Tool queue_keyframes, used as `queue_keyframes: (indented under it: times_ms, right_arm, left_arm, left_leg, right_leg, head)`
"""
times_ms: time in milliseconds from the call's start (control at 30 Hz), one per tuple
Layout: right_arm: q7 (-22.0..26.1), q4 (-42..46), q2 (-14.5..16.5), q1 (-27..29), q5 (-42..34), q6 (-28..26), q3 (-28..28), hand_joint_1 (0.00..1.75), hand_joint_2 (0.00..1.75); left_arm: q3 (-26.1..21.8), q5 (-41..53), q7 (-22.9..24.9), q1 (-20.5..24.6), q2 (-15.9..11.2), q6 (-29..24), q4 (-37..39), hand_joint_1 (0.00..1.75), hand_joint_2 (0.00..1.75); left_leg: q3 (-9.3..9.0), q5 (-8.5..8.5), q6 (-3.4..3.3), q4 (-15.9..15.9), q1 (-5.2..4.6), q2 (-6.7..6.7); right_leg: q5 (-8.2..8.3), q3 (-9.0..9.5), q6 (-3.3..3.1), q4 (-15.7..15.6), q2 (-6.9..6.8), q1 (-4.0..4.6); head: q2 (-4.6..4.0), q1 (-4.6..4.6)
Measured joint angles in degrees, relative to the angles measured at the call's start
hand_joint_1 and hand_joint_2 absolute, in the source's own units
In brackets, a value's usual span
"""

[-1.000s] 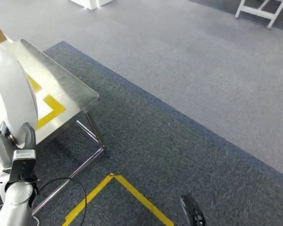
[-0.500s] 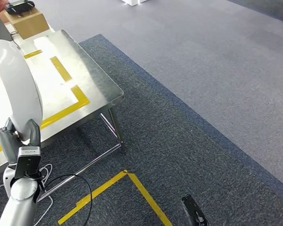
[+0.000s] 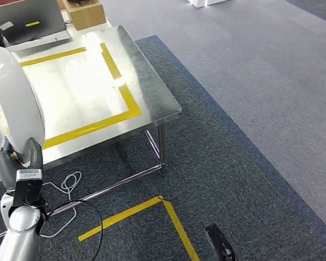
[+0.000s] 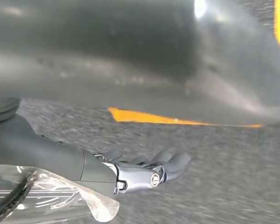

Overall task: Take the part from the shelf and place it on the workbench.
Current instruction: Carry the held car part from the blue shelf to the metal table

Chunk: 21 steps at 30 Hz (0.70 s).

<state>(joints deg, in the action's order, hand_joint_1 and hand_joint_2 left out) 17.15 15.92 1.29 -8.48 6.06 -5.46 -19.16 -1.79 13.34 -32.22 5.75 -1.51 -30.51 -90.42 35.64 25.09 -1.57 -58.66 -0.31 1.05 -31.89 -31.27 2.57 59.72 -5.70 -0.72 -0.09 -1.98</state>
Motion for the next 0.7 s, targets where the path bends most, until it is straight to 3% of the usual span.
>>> queue_keyframes:
  times_ms: [67, 133, 167, 200, 233, 300, 367, 433, 467, 533, 567, 600, 667, 700]
  right_arm:
    - [0.0, 0.0, 0.0, -0.1, 0.1, 0.0, 0.0, 0.00, 0.00]
    - [0.0, 0.0, 0.0, 0.3, 0.1, 0.0, 0.0, 0.00, 0.00]
    - [0.0, -0.1, 0.0, 0.5, 0.1, 0.0, 0.0, 0.00, 0.00]
    - [0.0, -0.1, 0.0, 0.6, 0.1, 0.0, -0.1, 0.00, 0.00]
    - [0.0, -0.1, 0.0, 0.6, 0.1, 0.0, -0.1, 0.00, 0.00]
    - [0.0, -0.1, 0.0, 0.5, 0.1, 0.0, -0.1, 0.00, 0.00]
    - [-0.1, -0.1, -0.1, 0.6, 0.1, 0.0, -0.1, 0.00, 0.00]
    - [-0.1, -0.1, 0.0, 0.6, 0.1, 0.0, -0.2, 0.00, 0.00]
    - [-0.1, -0.1, 0.0, 0.5, 0.2, 0.0, -0.3, 0.00, 0.00]
    - [0.0, -0.1, 0.0, 0.3, 0.2, 0.0, -0.3, 0.00, 0.00]
    - [0.0, -0.1, 0.0, 0.3, 0.2, 0.0, -0.3, 0.00, 0.00]
    - [0.0, -0.1, 0.0, 0.4, 0.2, 0.0, -0.3, 0.00, 0.00]
    - [0.0, -0.1, 0.0, 0.7, 0.2, 0.0, -0.3, 0.00, 0.00]
    - [-0.1, -0.1, 0.0, 0.7, 0.2, 0.0, -0.3, 0.00, 0.00]
  left_arm:
    - [0.0, 0.0, -0.1, 0.2, 0.0, -0.1, 0.0, 1.75, 1.75]
    - [0.0, -0.1, -0.1, 0.1, 0.0, -0.1, 0.0, 1.75, 1.75]
    - [0.1, -0.1, -0.1, 0.1, 0.0, -0.1, 0.1, 1.75, 1.75]
    - [0.1, -0.1, -0.1, 0.0, 0.0, -0.1, 0.1, 1.75, 1.75]
    - [0.1, -0.1, -0.1, 0.0, 0.0, -0.1, 0.1, 1.75, 1.75]
    - [0.1, -0.1, -0.1, 0.0, 0.0, -0.1, 0.1, 1.75, 1.75]
    - [0.1, -0.1, -0.1, 0.0, 0.0, -0.1, 0.1, 1.75, 1.75]
    - [0.1, -0.2, -0.1, -0.1, 0.0, -0.2, 0.1, 1.75, 1.75]
    - [0.2, -0.2, -0.1, -0.2, -0.1, -0.2, 0.1, 1.75, 1.75]
    - [0.2, -0.1, -0.1, -0.1, -0.2, -0.2, 0.1, 1.75, 1.75]
    - [0.3, -0.2, -0.1, 0.1, -0.2, -0.2, 0.1, 1.75, 1.75]
    - [0.3, -0.2, -0.1, 0.1, -0.2, -0.2, 0.1, 1.75, 1.75]
    - [0.3, -0.2, -0.1, -0.1, -0.1, -0.2, 0.2, 1.75, 1.75]
    - [0.3, -0.2, -0.1, -0.2, -0.1, -0.2, 0.2, 1.75, 1.75]
  left_leg:
    - [-0.25, 0.00, -0.41, 0.2, 0.28, -1.29]
    - [-0.27, 0.12, -0.68, 0.2, 0.32, -2.92]
    - [-0.32, 0.17, -0.72, 0.2, 0.32, -3.82]
    - [-0.41, 0.23, -0.69, 0.2, 0.34, -4.75]
    - [-0.54, 0.30, -0.59, 0.2, 0.37, -5.64]
    - [-0.64, 0.53, -0.19, 0.0, 0.42, -7.19]
    - [-0.30, 0.51, 0.43, -0.1, 0.57, -8.56]
    - [0.00, 0.32, 1.16, 0.0, 0.77, -9.89]
    - [0.09, 0.48, 1.50, -0.2, 0.70, -9.46]
    - [1.40, 2.16, 2.12, -3.2, 0.49, -6.17]
    - [2.97, 3.69, 2.39, -6.5, 0.47, -3.93]
    - [4.96, 5.28, 2.63, -10.5, 0.61, -2.51]
    - [7.79, 6.42, 2.93, -15.7, 0.86, -1.45]
    - [7.65, 5.38, 2.96, -15.2, 0.93, -1.23]
  right_leg:
    - [-2.97, -3.20, 0.29, 6.3, 3.84, -0.11]
    - [-5.07, -7.53, 0.35, 13.4, 5.38, -0.10]
    - [-4.49, -8.65, 0.35, 14.4, 5.55, -0.10]
    - [-2.83, -8.77, 0.30, 13.3, 5.70, -0.11]
    - [-0.36, -7.83, 0.22, 10.2, 6.07, -0.16]
    - [3.50, -4.85, -0.03, 2.7, 8.72, -0.52]
    - [4.28, -3.05, -0.35, -0.9, 10.73, -0.70]
    - [4.10, -2.51, -0.84, -1.3, 9.77, -0.66]
    - [4.12, -2.23, -1.19, -1.5, 9.08, -0.71]
    - [4.02, -1.48, -2.00, -2.0, 7.47, -0.87]
    - [3.83, -1.16, -2.31, -2.1, 6.65, -0.74]
    - [3.61, -0.91, -2.51, -2.1, 5.72, -0.64]
    - [3.17, -0.52, -2.58, -2.1, 3.91, -0.50]
    - [2.96, -0.30, -2.51, -2.1, 3.06, -0.49]
  head:
    - [0.00, 0.37]
    - [0.00, 0.49]
    - [0.00, 0.50]
    - [0.00, 0.50]
    - [0.00, 0.50]
    - [0.00, 0.47]
    - [0.00, 0.44]
    - [0.00, 0.46]
    - [0.00, 0.39]
    - [0.00, -0.08]
    - [0.00, -0.35]
    - [0.00, -0.53]
    - [0.00, -0.55]
    - [0.00, -0.54]
